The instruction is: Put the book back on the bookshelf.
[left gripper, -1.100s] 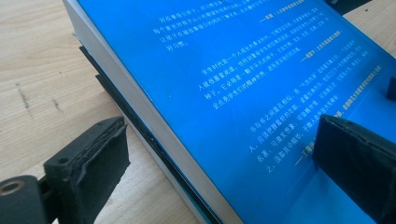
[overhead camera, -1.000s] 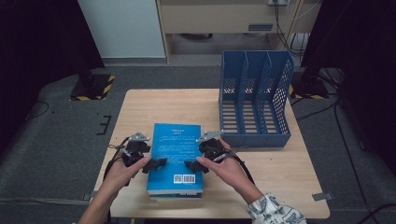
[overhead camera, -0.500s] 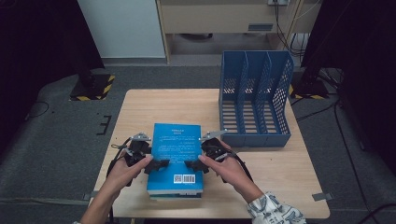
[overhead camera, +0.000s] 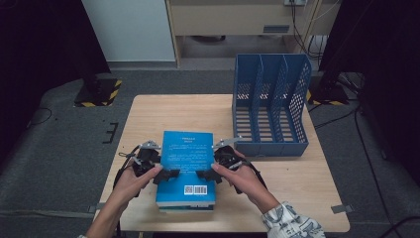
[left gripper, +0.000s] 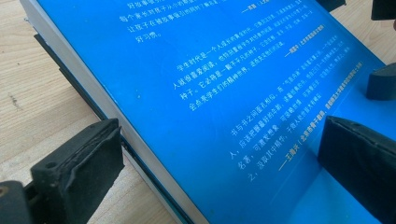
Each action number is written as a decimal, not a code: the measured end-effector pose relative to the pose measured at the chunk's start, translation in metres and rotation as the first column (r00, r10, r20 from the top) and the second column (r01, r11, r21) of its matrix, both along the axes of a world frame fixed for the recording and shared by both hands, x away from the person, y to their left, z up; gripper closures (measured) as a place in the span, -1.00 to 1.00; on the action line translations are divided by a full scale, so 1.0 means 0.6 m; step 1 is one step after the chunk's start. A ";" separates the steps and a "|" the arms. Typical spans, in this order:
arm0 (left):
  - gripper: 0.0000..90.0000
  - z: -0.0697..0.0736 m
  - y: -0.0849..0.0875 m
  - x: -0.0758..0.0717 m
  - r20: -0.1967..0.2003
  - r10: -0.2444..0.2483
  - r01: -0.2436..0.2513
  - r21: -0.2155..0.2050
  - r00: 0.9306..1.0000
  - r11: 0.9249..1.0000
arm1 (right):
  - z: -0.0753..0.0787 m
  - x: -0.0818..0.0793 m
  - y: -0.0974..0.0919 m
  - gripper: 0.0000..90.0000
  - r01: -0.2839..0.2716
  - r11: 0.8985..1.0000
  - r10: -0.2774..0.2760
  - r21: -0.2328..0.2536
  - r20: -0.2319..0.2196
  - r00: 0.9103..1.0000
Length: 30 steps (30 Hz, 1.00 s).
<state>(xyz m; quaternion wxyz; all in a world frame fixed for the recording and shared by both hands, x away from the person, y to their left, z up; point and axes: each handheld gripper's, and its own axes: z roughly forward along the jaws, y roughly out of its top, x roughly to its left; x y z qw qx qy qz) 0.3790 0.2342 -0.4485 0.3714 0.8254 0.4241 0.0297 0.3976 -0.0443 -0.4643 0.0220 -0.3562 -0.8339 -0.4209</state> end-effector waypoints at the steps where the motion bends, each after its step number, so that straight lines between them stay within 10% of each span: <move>1: -1.00 0.000 0.000 0.000 0.000 0.001 -0.001 0.000 1.000 1.000 | -0.001 0.001 0.000 -1.00 0.000 1.000 0.000 0.002 -0.004 1.000; 30: -0.99 0.004 0.001 0.012 -0.009 -0.021 0.021 0.013 1.000 1.000 | -0.013 0.018 -0.008 -1.00 -0.004 0.998 0.009 0.057 -0.087 0.996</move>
